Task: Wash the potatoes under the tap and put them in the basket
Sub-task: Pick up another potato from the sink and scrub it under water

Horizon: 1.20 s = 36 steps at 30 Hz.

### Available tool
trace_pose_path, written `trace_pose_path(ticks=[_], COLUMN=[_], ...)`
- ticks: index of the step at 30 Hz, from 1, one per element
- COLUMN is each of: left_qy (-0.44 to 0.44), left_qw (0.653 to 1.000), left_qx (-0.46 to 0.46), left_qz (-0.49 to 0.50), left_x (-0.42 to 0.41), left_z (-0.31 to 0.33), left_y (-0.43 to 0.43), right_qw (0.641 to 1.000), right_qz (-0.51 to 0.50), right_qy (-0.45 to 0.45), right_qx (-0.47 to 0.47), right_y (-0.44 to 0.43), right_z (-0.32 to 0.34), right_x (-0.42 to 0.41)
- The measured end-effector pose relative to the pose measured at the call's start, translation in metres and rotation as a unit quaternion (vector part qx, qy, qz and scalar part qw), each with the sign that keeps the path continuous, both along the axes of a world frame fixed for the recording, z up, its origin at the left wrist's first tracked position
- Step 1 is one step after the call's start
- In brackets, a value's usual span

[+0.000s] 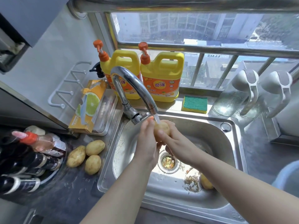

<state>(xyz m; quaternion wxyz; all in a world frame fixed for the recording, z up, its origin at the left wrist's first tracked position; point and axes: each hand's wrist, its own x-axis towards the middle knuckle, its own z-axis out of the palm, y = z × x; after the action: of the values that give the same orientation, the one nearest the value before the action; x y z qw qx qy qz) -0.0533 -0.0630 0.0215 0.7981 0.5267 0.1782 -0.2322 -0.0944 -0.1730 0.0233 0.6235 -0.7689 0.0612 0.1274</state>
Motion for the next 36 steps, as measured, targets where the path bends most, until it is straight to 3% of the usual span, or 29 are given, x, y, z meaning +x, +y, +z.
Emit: trace_pose_path(ticks=[5,9,12,15,20,26,32,36], left_qy=[-0.086,-0.102,-0.079,-0.017,0.02,-0.03,0.109,0.21], left_qw=[0.994,0.993,0.997,0.995,0.994,0.998,0.992,0.971], left_qx=[0.037,0.053,0.018,-0.059,-0.096,-0.053,-0.068,-0.11], left_qz=[-0.055,-0.034,0.016,0.074,0.053,0.006,0.015,-0.033], left_x=[-0.019,-0.027,-0.026,-0.017,-0.009,-0.007,0.003,0.012], left_z=[-0.009,-0.017,-0.019,-0.02,-0.012,-0.007,-0.002,0.0], left_y=[-0.005,-0.007,-0.005,0.002,0.011,0.006,0.009,0.015], right_qw=[0.998,0.987,0.991,0.999,0.993,0.972,0.987,0.996], right_qz=[-0.066,-0.154,-0.115,-0.027,0.043,-0.114,0.019,0.08], right_qy=[-0.018,0.044,0.069,0.017,0.022,0.13,0.035,-0.023], right_qx=[0.005,0.005,0.015,0.022,0.11,0.16,0.157,-0.016], right_y=[0.006,0.006,0.003,0.007,0.002,-0.001,-0.011,-0.02], right_z=[0.002,0.005,0.01,0.014,0.016,0.01,0.009,0.009], right_x=[0.013,0.018,0.018,0.013,0.012,0.028,0.019,0.018])
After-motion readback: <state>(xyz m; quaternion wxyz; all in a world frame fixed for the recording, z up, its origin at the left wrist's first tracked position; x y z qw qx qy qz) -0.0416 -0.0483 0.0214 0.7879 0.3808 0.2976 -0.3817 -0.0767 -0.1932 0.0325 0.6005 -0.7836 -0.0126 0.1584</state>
